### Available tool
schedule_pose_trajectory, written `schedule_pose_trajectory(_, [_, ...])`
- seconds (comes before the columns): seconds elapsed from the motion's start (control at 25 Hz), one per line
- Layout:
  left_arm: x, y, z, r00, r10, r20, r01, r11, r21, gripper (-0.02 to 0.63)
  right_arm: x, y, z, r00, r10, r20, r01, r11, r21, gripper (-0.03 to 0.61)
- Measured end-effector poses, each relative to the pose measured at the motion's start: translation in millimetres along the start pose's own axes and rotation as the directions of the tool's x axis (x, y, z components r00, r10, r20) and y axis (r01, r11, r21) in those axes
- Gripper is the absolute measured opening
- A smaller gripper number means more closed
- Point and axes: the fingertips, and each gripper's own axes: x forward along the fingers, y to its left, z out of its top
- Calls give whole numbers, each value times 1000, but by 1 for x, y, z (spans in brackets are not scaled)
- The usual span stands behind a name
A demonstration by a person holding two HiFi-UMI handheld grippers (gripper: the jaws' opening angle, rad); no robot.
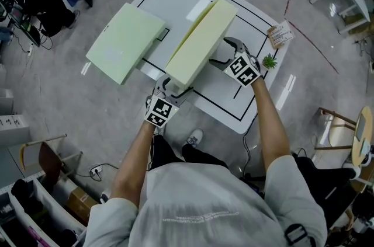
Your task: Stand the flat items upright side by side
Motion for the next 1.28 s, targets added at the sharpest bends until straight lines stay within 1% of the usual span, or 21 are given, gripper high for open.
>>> schedule_pose_trajectory(0.12, [-2,1,10,1000,-2,-2,2,1000,4,337,-4,-1,0,1000,-22,-6,22,1000,18,408])
schedule_pose_trajectory(0.28, [-13,2,14,1000,-4,8,4,1000,-24,342,-17,3,-1,998,-57,5,56,993,100,408])
schedule_pose_trajectory(0.44, [-35,2,9,1000,-3,3,4,999,-49,342,-39,6,-9,992,-123,0,121,977,176,408])
schedule_pose_trajectory(0.52, [-48,3,7,1000,0,0,0,998,-70,342,-54,13,-11,989,-147,0,144,965,220,407])
schedule_pose_trajectory(0.6, [-62,3,5,1000,12,-21,-13,998,-60,336,-71,26,-10,989,-149,22,137,949,285,407])
schedule_pose_trajectory(0.68, [-75,2,6,999,36,-34,-37,998,-41,286,-89,41,-6,988,-140,68,105,923,371,408])
schedule_pose_trajectory(0.72, [-82,2,7,998,50,-37,-52,998,-48,265,-99,48,-3,986,-144,88,97,910,404,408])
schedule_pose_trajectory(0.8, [-97,4,9,996,71,-48,-75,994,-81,240,-117,59,1,980,-173,98,113,890,442,407])
schedule_pose_trajectory(0.84, [-104,6,13,996,81,-45,-84,992,-92,211,-125,64,1,977,-194,86,135,880,455,407])
schedule_pose_trajectory(0.88, [-112,8,20,995,90,-35,-93,991,-97,135,-133,69,1,974,-214,69,159,871,465,403])
schedule_pose_trajectory(0.92, [-120,11,27,995,102,-21,-104,990,-98,101,-141,74,2,972,-230,55,177,863,474,402])
schedule_pose_trajectory(1.0, [-136,20,42,991,136,13,-133,984,-116,100,-156,86,11,967,-249,53,192,852,488,402])
schedule_pose_trajectory(1.16, [-166,43,74,974,200,110,-172,961,-218,100,-184,101,45,951,-298,81,228,855,467,396])
schedule_pose_trajectory(1.2, [-173,49,81,970,208,129,-174,957,-230,101,-190,105,55,948,-309,83,239,857,457,391])
schedule_pose_trajectory(1.28, [-184,58,93,964,215,154,-179,959,-221,101,-198,115,73,944,-320,82,258,867,426,390])
